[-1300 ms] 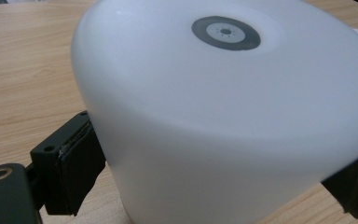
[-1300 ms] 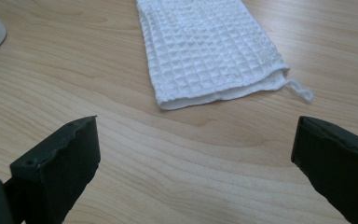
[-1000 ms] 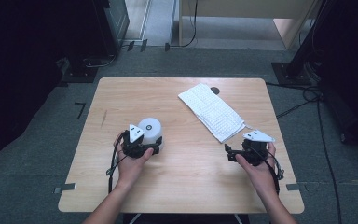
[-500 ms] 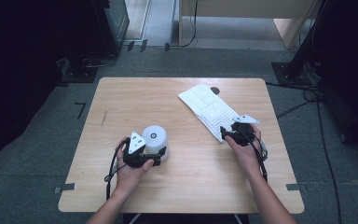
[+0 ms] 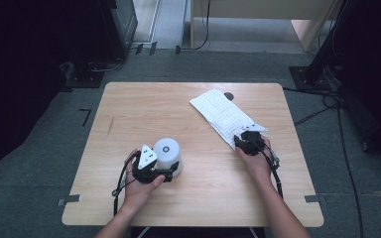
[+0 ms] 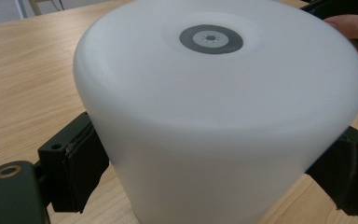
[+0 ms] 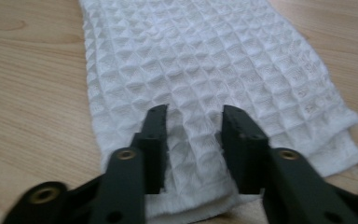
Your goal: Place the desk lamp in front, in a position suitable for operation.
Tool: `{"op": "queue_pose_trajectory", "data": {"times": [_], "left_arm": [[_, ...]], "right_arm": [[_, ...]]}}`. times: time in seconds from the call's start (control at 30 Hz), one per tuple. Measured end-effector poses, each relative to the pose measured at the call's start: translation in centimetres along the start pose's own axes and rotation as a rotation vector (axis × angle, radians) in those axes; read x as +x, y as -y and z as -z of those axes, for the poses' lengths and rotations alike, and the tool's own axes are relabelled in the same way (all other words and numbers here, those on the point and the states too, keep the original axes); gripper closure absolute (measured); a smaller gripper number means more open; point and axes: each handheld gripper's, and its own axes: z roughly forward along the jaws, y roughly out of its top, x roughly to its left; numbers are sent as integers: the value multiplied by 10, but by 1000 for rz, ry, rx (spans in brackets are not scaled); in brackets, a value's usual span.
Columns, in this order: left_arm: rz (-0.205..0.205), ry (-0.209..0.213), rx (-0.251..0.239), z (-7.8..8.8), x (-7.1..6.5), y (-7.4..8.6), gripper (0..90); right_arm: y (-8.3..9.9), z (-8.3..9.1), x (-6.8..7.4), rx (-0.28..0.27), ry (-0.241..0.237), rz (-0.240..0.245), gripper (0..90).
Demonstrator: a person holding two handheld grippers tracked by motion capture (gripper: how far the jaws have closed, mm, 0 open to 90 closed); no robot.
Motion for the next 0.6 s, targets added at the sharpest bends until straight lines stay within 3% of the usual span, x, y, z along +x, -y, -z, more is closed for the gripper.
{"op": "queue_pose_trajectory", "data": {"times": [0.1,0.3,0.4,0.43,0.5,0.6], "left_arm": [[-7,6,4,0,-1,1,82],[-7,9,6,-1,-1,2,82],[-8,8,5,0,0,2,82],[-6,9,4,0,-1,2,82],[-6,10,5,-1,-1,1,82],[-1,13,4,-2,-3,1,82]], "right_arm": [[2,7,3,4,-4,78,862],[9,32,0,-42,-42,97,870],[17,61,-1,-82,-57,112,870],[24,82,-2,-106,-67,123,871],[26,90,-3,-116,-70,124,871],[30,125,-6,-173,-75,125,871]]}}
